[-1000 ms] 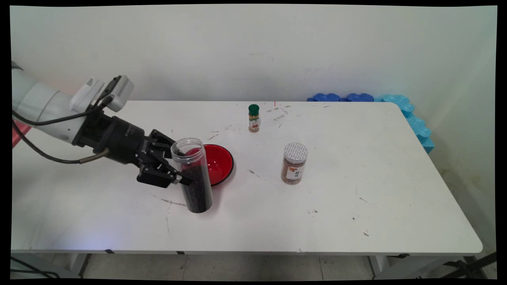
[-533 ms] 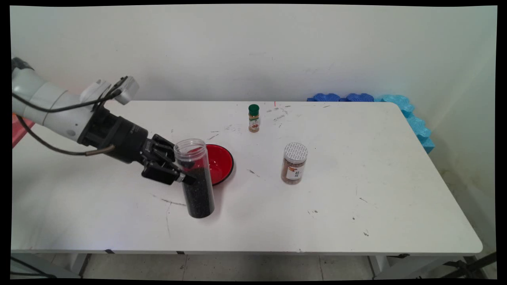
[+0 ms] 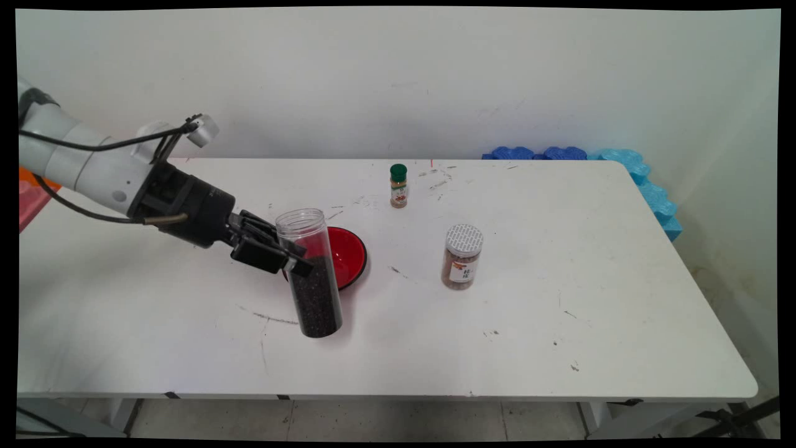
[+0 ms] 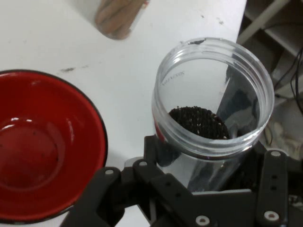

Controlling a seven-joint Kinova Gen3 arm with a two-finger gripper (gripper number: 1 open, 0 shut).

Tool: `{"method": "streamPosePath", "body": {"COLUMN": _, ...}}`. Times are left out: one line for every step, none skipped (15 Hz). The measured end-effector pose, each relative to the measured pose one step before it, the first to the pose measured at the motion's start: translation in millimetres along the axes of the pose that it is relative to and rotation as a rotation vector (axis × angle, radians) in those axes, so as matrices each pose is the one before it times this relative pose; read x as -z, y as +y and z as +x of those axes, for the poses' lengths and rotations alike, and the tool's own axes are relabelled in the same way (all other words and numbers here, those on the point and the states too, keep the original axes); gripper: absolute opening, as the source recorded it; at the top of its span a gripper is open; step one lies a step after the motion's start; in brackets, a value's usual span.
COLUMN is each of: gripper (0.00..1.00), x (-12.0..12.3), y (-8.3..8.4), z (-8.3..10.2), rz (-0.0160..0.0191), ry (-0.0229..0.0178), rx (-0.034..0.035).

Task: Pour the black seasoning powder in the red bowl

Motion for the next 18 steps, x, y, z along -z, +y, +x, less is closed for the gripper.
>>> {"method": "streamPosePath", "body": {"gripper": 0.0, "x": 0.33, "y": -2.47, "z": 0.25, "rz": 0.0035, "ry": 0.00509, "rx": 0.03489}}
{"method": "streamPosePath", "body": {"gripper": 0.0, "x": 0.5, "y": -2.78, "z": 0.46, "rz": 0.0047, "ry": 0.00442, "rx": 0.03654}}
{"method": "streamPosePath", "body": {"gripper": 0.0, "x": 0.55, "y": -2.32, "z": 0.19, "rz": 0.00442, "ry": 0.00327, "rx": 0.02938}}
{"method": "streamPosePath", "body": {"gripper": 0.0, "x": 0.65, "y": -2.71, "z": 0.41, "rz": 0.00479, "ry": 0.00371, "rx": 0.03193}}
{"method": "streamPosePath", "body": {"gripper": 0.0, "x": 0.72, "y": -2.4, "z": 0.47, "rz": 0.0023, "ry": 0.00472, "rx": 0.02914}}
{"method": "streamPosePath", "body": {"gripper": 0.0, "x": 0.53, "y": -2.05, "z": 0.65, "rz": 0.0014, "ry": 0.00443, "rx": 0.02233}}
{"method": "streamPosePath", "body": {"gripper": 0.0, "x": 0.23, "y": -1.46, "z": 0.71, "rz": 0.00079, "ry": 0.00317, "rx": 0.01404}}
{"method": "streamPosePath", "body": {"gripper": 0.0, "x": 0.55, "y": -2.05, "z": 0.72, "rz": -0.00074, "ry": 0.00487, "rx": 0.02124}}
{"method": "streamPosePath", "body": {"gripper": 0.0, "x": 0.23, "y": -1.38, "z": 0.61, "rz": -0.0015, "ry": 0.00303, "rx": 0.01403}}
{"method": "streamPosePath", "body": {"gripper": 0.0, "x": 0.11, "y": -2.0, "z": 0.85, "rz": -0.00397, "ry": 0.00329, "rx": 0.02376}}
{"method": "streamPosePath", "body": {"gripper": 0.0, "x": 0.1, "y": -1.26, "z": 0.42, "rz": -0.00379, "ry": 0.00176, "rx": 0.01858}}
{"method": "streamPosePath", "body": {"gripper": 0.0, "x": 0.13, "y": -1.98, "z": 0.59, "rz": -0.0045, "ry": 0.00356, "rx": 0.02845}}
{"method": "streamPosePath", "body": {"gripper": 0.0, "x": 0.03, "y": -1.35, "z": 0.49, "rz": -0.00252, "ry": 0.00262, "rx": 0.01859}}
{"method": "streamPosePath", "body": {"gripper": 0.0, "x": -0.05, "y": -1.87, "z": 0.73, "rz": -0.00306, "ry": 0.00386, "rx": 0.02708}}
{"method": "streamPosePath", "body": {"gripper": 0.0, "x": 0.0, "y": -1.2, "z": 0.51, "rz": -0.00157, "ry": 0.00261, "rx": 0.01752}}
{"method": "streamPosePath", "body": {"gripper": 0.0, "x": -0.21, "y": -1.54, "z": 0.67, "rz": -0.00214, "ry": 0.00361, "rx": 0.02605}}
{"method": "streamPosePath", "body": {"gripper": 0.0, "x": -0.3, "y": -0.92, "z": 0.28, "rz": -0.00137, "ry": 0.00187, "rx": 0.01794}}
{"method": "streamPosePath", "body": {"gripper": 0.0, "x": -0.56, "y": -1.31, "z": 0.31, "rz": -0.00154, "ry": 0.0017, "rx": 0.02465}}
